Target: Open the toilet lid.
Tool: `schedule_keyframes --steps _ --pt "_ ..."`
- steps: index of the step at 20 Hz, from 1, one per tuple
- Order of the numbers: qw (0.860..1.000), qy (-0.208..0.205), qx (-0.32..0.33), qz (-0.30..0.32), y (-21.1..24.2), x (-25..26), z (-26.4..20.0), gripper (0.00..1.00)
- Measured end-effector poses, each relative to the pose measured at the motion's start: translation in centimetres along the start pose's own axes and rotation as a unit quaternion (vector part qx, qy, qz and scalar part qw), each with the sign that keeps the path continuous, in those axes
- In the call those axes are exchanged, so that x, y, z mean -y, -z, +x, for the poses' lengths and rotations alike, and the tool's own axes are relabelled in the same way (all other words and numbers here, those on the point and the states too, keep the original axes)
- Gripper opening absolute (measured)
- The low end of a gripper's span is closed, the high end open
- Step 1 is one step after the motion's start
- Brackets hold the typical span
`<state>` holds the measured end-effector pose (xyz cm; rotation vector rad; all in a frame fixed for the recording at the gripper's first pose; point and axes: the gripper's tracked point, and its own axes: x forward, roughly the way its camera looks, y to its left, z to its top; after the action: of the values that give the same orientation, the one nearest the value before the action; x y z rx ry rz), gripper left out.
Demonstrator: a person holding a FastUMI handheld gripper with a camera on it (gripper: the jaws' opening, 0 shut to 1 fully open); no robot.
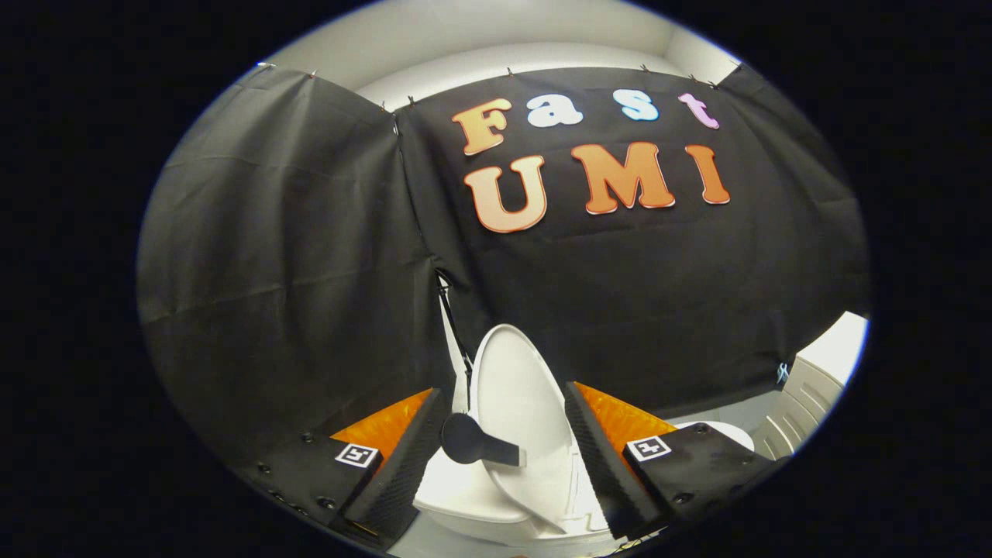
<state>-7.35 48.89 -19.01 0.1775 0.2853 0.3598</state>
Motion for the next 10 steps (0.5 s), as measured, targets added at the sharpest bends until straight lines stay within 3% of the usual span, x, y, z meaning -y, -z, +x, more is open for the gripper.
schedule_keyframes --steps 5,10 --pt "1.0 -0.011 0.018 0.02 -4.8 3.3 -1.7 0.98" --pt "0.999 0.016 0.034 0.024 -8.8 10.7 -3.3 0.98"
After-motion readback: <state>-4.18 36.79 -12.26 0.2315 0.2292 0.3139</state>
